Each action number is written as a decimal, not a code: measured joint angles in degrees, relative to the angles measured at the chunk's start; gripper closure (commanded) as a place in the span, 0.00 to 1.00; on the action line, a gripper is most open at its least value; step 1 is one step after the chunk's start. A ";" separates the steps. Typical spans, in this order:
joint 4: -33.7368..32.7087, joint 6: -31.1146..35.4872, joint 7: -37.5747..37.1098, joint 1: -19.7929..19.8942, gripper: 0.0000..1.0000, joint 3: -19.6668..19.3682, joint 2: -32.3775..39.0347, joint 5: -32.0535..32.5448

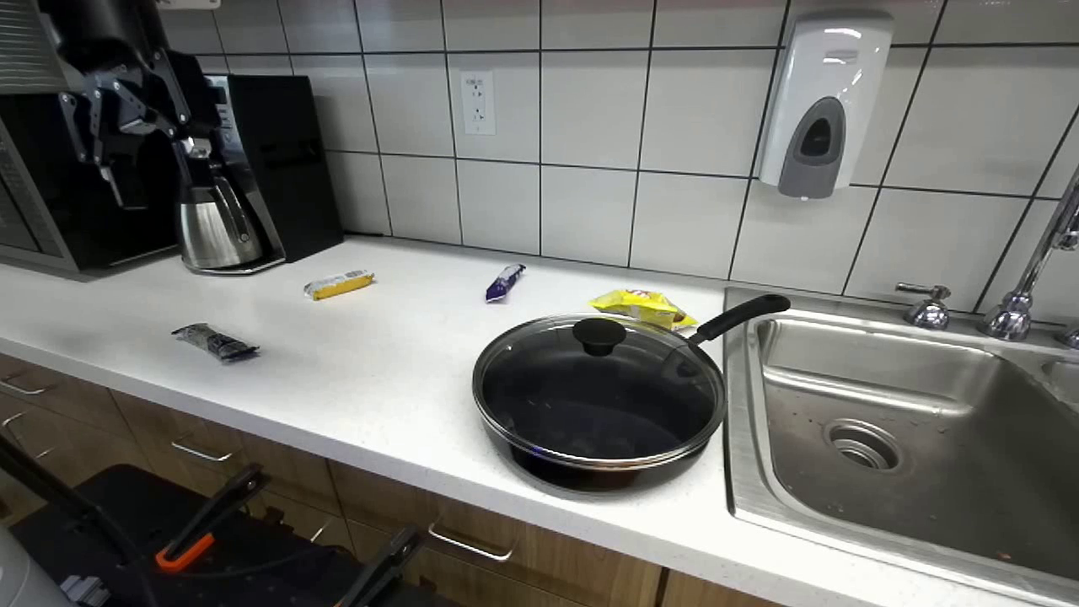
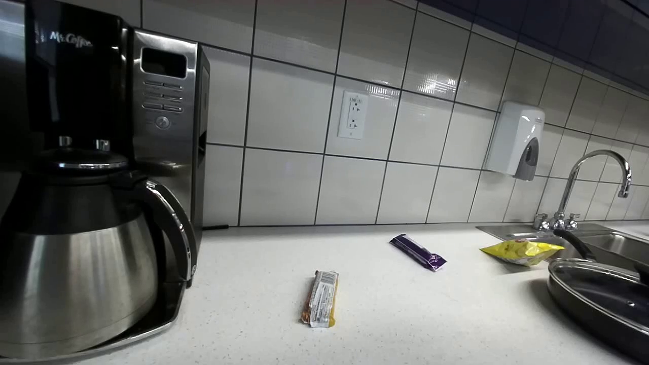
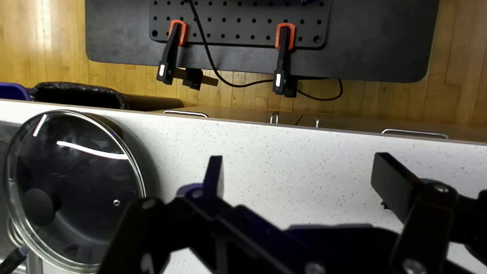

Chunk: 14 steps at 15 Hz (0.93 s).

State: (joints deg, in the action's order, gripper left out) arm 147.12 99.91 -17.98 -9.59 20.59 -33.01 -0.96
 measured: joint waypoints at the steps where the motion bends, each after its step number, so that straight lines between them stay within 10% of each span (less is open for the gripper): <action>1: 0.00 0.00 0.00 0.00 0.00 0.00 0.00 0.00; 14: 4.24 5.89 0.30 0.30 0.00 -9.54 -1.22 0.27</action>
State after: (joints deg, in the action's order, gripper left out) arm 151.36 105.79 -17.68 -9.29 11.05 -34.24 -0.69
